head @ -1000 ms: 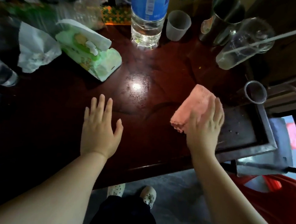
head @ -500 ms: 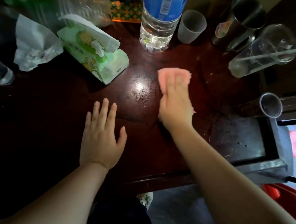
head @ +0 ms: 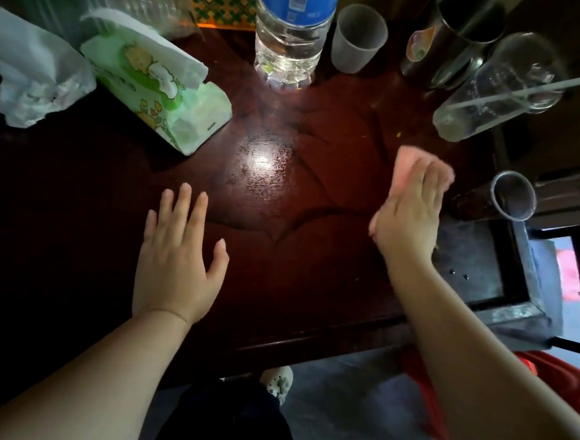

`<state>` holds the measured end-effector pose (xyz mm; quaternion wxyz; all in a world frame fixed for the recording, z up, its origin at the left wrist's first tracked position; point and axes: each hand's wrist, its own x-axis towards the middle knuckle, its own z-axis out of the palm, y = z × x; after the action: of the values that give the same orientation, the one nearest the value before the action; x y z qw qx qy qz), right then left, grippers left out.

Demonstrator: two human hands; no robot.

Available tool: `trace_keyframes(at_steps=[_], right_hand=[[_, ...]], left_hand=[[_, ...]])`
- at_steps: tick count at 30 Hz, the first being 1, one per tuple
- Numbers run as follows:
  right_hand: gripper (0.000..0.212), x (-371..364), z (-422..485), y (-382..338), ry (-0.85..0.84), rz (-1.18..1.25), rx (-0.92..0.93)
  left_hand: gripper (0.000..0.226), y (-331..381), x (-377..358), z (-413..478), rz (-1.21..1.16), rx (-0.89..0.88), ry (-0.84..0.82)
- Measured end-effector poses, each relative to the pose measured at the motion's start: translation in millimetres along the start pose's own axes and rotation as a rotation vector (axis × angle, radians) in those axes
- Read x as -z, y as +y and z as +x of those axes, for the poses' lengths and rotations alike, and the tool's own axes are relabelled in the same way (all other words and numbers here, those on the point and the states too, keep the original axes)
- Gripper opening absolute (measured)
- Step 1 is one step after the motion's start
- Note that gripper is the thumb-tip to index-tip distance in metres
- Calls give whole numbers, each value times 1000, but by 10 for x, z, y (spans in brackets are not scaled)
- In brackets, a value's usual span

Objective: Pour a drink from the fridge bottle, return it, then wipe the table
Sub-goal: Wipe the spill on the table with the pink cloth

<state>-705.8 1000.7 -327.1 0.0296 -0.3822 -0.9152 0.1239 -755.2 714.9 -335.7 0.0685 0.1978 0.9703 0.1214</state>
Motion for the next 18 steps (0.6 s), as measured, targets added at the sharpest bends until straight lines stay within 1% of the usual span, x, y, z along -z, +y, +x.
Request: trace_keyframes(at_steps=[1, 2, 3, 4, 6, 7, 9, 11, 12, 13, 14, 16, 18], right_hand=[[62, -50, 147, -130, -2, -3, -41], [62, -102, 250, -278, -15, -4, -41], [64, -165, 277, -452, -25, 3, 3], [65, -231, 227, -626, -19, 10, 104], [64, -325, -12, -900, 8, 40, 363], [62, -331, -182, -956, -6, 78, 456], [60, -263, -494, -889, -109, 113, 616], [63, -177, -663, -614, -208, 66, 806], [66, -125, -677, -435, -259, 31, 850], [69, -90, -649, -249, -279, 7, 838], [72, -52, -594, -80, -276, -5, 771], [72, 26, -436, 133, -211, 17, 552], [66, 61, -242, 147, -104, 35, 334]], left_hand=[[67, 3, -1, 2, -6, 0, 3], [67, 8, -2, 4, -8, -1, 3], [67, 12, -2, 1, -4, -3, -2], [67, 15, -1, 0, -2, -2, -5], [66, 13, 8, 5, -5, 2, 7], [66, 13, 6, 5, -4, 1, 12], [66, 8, -7, 9, 0, 0, 20], [66, 7, -15, 12, 0, -1, 27], [66, 12, -14, 13, 1, -1, 27], [66, 16, -12, 13, 1, -1, 25], [66, 17, -11, 14, 4, 1, 22], [66, 11, -11, 13, 16, 5, 17], [67, 6, -12, 13, 16, 7, 15]])
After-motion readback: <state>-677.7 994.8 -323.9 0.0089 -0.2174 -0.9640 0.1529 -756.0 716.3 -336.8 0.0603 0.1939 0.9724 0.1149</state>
